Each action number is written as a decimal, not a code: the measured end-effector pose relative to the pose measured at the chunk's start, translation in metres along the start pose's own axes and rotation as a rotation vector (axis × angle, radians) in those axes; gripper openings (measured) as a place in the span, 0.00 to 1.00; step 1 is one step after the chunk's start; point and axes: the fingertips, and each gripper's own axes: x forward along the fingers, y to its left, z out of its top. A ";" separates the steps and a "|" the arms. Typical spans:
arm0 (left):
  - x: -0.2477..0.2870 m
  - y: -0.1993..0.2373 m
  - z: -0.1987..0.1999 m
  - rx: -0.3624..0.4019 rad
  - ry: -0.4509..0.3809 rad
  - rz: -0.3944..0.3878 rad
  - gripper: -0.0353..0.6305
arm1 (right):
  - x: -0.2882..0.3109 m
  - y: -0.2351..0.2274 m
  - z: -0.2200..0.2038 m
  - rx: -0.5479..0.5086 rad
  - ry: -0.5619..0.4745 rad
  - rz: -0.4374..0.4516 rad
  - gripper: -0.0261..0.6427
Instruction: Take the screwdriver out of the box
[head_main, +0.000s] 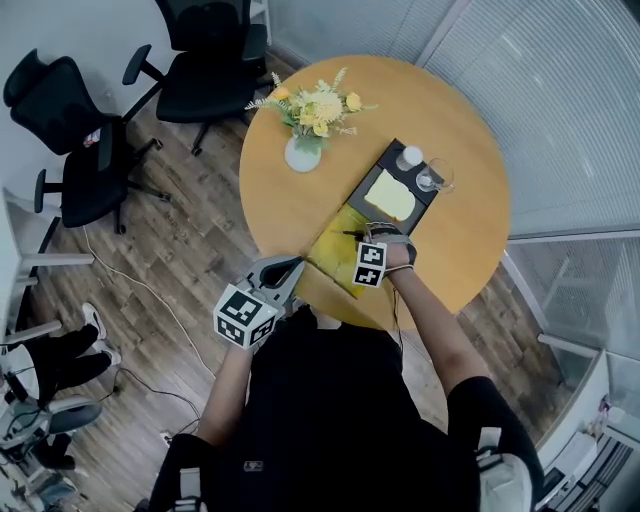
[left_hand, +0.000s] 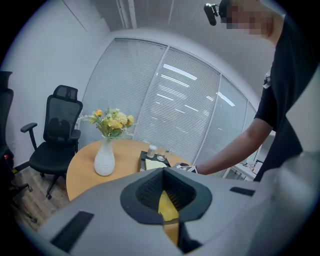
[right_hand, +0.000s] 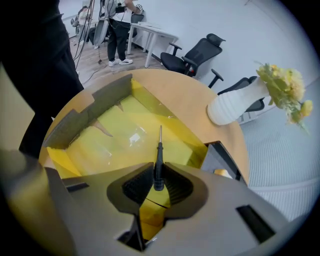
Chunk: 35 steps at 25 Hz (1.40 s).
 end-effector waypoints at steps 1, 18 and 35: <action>0.001 -0.001 0.001 0.004 0.001 -0.003 0.06 | -0.003 0.000 0.000 0.016 -0.008 -0.009 0.13; 0.006 -0.011 0.005 0.028 0.003 -0.034 0.06 | -0.080 0.004 0.026 0.338 -0.331 -0.100 0.13; 0.009 -0.011 0.007 0.047 0.006 -0.051 0.06 | -0.172 0.001 0.031 0.644 -0.574 -0.223 0.13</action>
